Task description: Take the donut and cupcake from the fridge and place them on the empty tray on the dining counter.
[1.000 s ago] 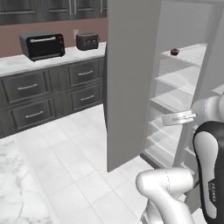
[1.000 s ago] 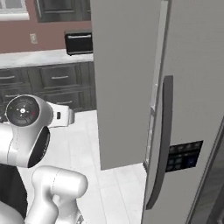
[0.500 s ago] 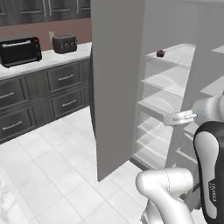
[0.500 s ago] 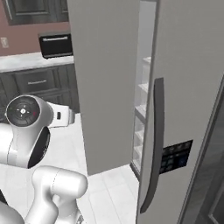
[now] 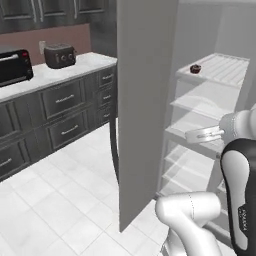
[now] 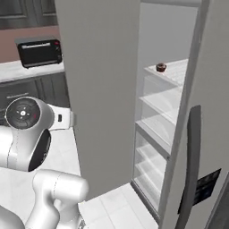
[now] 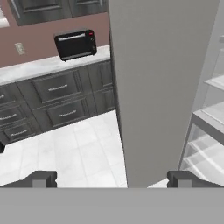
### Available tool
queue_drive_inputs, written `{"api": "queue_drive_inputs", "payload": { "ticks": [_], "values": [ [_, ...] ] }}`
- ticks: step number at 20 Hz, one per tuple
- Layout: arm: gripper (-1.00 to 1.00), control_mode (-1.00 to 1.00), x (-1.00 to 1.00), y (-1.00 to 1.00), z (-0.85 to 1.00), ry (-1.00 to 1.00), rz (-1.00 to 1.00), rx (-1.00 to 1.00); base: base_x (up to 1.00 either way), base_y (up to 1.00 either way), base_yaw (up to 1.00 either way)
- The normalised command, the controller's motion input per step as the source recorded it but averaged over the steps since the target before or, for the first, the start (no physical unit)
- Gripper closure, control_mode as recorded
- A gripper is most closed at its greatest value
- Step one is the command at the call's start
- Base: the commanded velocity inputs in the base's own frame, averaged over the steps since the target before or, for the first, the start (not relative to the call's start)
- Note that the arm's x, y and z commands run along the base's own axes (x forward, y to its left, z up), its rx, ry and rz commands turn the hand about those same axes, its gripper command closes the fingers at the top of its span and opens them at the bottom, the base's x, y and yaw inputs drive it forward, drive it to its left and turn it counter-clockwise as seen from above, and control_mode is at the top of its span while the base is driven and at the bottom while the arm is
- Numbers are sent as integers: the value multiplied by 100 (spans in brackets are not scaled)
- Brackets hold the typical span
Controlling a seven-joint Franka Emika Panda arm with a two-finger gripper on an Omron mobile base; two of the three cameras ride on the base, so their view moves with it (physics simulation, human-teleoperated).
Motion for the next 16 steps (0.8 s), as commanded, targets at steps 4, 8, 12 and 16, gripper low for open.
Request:
{"api": "queue_drive_inputs", "payload": {
  "ticks": [4, 8, 12, 16],
  "values": [
    [-100, 100, 0, 0, 0, 0, 0, 0, 38, 0, -28],
    [-100, 100, 0, 0, 0, 0, 0, 0, 4, -3, -25],
    [-100, 100, 0, 0, 0, 0, 0, 0, 28, 3, -20],
    [-100, 100, 0, 0, 0, 0, 0, 0, 60, 9, -15]
  ]
}}
